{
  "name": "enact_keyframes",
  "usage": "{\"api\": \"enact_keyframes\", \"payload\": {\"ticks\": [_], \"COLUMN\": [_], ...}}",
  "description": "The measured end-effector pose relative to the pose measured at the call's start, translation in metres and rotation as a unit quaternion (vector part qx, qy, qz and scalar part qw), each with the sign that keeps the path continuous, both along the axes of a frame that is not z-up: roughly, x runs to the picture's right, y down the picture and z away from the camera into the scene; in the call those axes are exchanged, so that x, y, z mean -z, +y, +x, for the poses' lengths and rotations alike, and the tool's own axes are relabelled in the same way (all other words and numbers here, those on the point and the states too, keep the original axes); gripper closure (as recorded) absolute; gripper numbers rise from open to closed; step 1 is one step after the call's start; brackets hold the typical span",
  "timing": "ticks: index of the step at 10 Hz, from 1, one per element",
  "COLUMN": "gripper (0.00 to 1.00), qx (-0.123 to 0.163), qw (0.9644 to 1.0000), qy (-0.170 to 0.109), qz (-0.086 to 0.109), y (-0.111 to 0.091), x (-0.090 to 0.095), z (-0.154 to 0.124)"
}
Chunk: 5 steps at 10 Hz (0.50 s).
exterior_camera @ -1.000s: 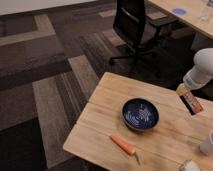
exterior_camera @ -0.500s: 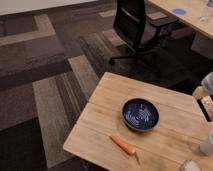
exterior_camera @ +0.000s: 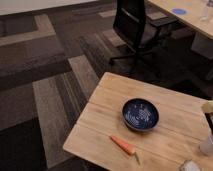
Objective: Place the eraser in the ceramic cup
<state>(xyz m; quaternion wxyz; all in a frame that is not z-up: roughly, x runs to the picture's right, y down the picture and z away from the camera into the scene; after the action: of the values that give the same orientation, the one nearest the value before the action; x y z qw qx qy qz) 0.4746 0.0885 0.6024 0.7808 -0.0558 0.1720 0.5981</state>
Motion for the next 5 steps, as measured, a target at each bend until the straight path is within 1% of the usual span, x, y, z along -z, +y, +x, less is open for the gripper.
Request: {"api": "enact_keyframes", "payload": {"ticks": [1,2,5], "gripper": [1.0,1.0,1.0], "qx": [-0.004,-0.004,0.01], "qw": [1.0,1.0,0.9992], "qy": [0.0,-0.003,-0.037], "qz": [0.003,0.003,0.006], "y": [0.009,0.013,0.02], "x": [0.006,0.007,-0.006], "z": [0.005,0.008,0.009]}}
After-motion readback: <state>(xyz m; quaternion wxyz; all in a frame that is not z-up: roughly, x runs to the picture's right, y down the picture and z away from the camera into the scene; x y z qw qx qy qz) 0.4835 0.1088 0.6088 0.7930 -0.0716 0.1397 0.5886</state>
